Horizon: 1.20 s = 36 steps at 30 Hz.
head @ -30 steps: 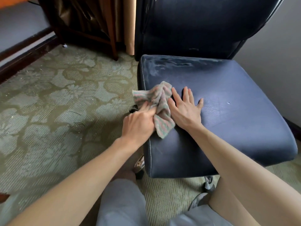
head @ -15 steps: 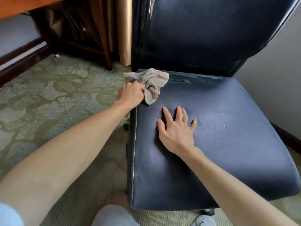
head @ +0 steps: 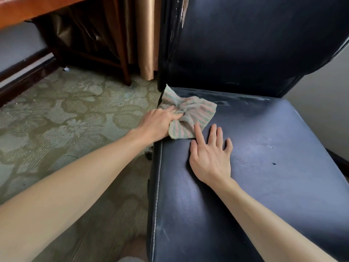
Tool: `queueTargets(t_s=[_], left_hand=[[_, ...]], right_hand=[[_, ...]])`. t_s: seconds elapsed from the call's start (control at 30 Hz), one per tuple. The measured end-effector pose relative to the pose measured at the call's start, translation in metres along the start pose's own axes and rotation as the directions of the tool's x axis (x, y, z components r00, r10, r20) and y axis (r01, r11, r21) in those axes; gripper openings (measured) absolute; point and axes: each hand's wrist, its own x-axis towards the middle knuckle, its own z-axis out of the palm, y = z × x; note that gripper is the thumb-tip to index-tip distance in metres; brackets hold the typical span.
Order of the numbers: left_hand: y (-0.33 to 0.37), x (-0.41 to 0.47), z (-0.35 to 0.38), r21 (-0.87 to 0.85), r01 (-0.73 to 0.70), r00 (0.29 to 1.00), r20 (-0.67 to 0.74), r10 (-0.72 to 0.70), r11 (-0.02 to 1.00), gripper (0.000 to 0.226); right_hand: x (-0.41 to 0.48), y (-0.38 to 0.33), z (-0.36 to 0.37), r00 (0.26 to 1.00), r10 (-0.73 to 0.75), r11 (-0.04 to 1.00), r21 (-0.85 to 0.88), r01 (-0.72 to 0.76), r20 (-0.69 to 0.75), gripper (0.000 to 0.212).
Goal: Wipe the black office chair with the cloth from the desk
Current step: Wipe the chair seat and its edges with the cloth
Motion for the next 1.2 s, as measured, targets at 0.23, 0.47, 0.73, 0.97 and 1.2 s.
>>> queueTargets(t_s=[0.23,0.47,0.73,0.97,1.2], left_hand=[[-0.014,0.063,-0.011,0.018,0.057,0.998,-0.008,-0.057,0.998,0.042],[-0.019,0.066,-0.025,-0.648,0.069,0.996,0.009,-0.084,0.758,0.049],[-0.039,0.029,-0.058,-0.452,0.131,0.899,-0.321,-0.298,0.883,0.036],[-0.022,0.031,-0.05,-0.331,0.304,0.951,0.163,-0.263,0.893,0.098],[-0.026,0.025,-0.021,-0.193,0.297,0.914,0.342,-0.22,0.935,0.14]], right_hand=[[0.0,-0.002,-0.005,0.999,0.01,0.999,0.041,-0.012,0.045,0.054],[0.071,-0.026,-0.031,0.976,-0.058,0.877,0.457,0.15,-0.209,0.049],[0.165,-0.045,-0.014,0.888,-0.45,0.891,-0.018,0.454,0.093,0.063],[0.173,-0.036,-0.004,0.884,-0.422,0.905,0.04,0.423,0.202,0.05],[0.18,0.022,-0.011,0.964,-0.224,0.974,0.055,0.218,0.146,0.053]])
